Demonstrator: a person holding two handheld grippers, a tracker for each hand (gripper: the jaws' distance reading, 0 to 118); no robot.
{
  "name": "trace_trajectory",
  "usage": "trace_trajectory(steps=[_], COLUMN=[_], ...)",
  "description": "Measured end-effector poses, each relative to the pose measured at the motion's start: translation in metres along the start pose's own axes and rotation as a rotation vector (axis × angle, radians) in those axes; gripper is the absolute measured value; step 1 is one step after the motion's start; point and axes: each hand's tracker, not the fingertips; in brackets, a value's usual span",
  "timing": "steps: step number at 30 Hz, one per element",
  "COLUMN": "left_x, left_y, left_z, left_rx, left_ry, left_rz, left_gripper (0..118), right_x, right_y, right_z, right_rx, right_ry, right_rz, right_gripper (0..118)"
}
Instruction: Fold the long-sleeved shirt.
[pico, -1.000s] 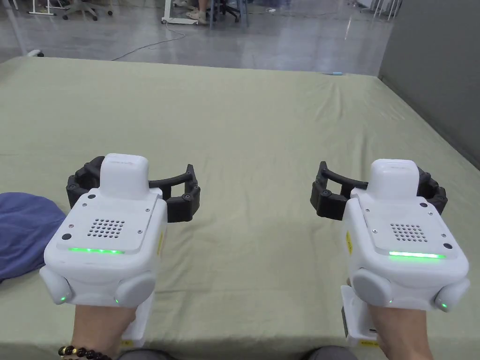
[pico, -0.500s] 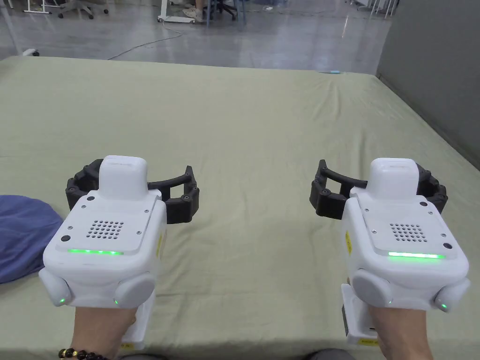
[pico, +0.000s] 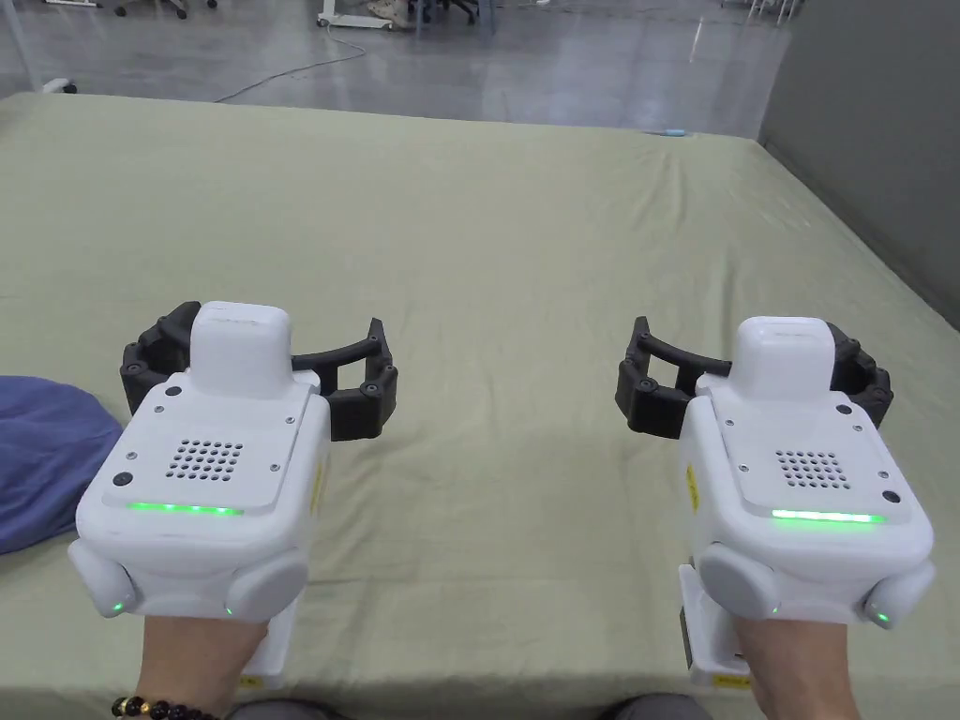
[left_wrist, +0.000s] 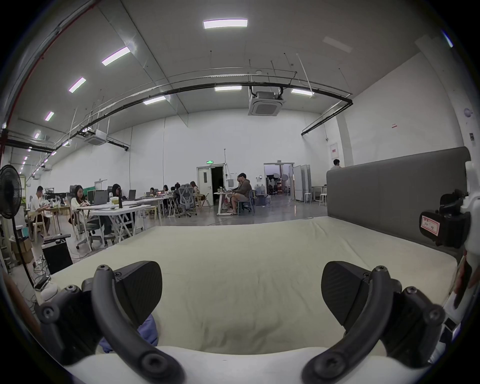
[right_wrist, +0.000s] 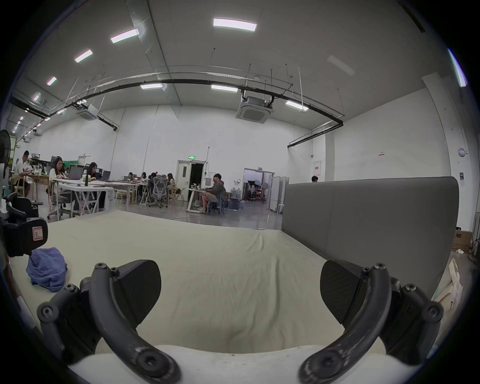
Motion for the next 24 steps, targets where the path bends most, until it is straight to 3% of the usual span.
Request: trace_trajectory(steps=[24], left_x=[0.0028], left_y=[-0.0016], left_z=[0.0043], left_rx=[0.001], left_ry=[0.012], left_rz=[-0.027], left_gripper=[118], right_x=[0.0038], right_y=[0.0005], right_z=[0.0065], right_rx=[0.006], right_ry=[-0.006], right_rz=[-0.008], right_gripper=[118])
